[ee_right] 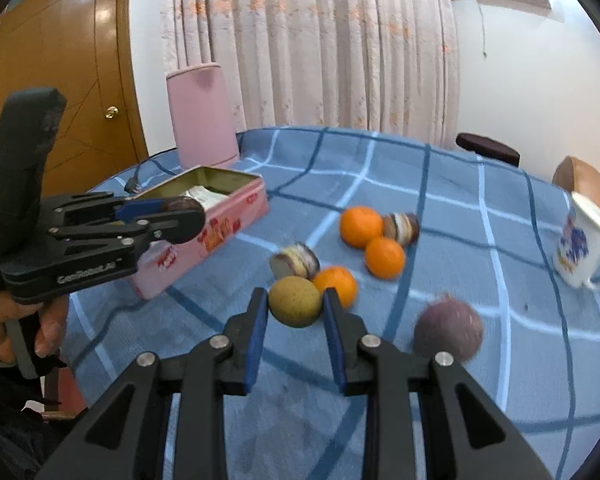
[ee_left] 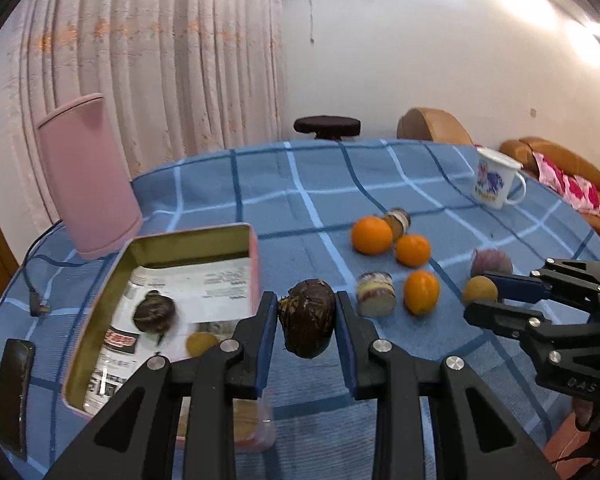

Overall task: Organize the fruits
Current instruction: 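Carry both held fruits over the pink tin box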

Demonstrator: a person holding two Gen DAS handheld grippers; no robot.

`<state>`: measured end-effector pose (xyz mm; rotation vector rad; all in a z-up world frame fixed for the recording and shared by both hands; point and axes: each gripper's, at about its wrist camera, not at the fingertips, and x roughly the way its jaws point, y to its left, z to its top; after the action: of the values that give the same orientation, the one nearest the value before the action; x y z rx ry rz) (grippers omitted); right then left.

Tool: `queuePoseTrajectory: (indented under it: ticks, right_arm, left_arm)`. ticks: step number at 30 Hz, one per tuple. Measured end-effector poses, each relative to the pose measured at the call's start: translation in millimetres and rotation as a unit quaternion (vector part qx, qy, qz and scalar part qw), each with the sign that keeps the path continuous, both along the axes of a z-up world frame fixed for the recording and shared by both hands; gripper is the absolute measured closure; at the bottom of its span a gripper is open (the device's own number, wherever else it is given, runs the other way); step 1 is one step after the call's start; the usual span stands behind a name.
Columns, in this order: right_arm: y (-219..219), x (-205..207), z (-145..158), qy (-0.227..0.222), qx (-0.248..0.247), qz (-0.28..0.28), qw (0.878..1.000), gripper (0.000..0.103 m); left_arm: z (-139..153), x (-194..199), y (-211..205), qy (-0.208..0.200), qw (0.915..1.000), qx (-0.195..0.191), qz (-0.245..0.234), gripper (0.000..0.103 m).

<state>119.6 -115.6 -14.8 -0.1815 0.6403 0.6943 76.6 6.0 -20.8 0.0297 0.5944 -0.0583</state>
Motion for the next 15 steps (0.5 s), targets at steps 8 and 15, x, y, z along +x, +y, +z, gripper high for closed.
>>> queuePoseTrajectory:
  ticks: [8, 15]
  right_arm:
    - [30.5, 10.4, 25.7, -0.027, 0.004, 0.030, 0.999, 0.072]
    - [56.4, 21.4, 45.8, -0.033, 0.013, 0.056, 0.998, 0.072]
  left_arm:
    - [8.4, -7.2, 28.1, -0.023, 0.9990, -0.018, 0.034, 0.073]
    - [12.1, -8.6, 50.6, -0.033, 0.9973, -0.029, 0.059, 0.073]
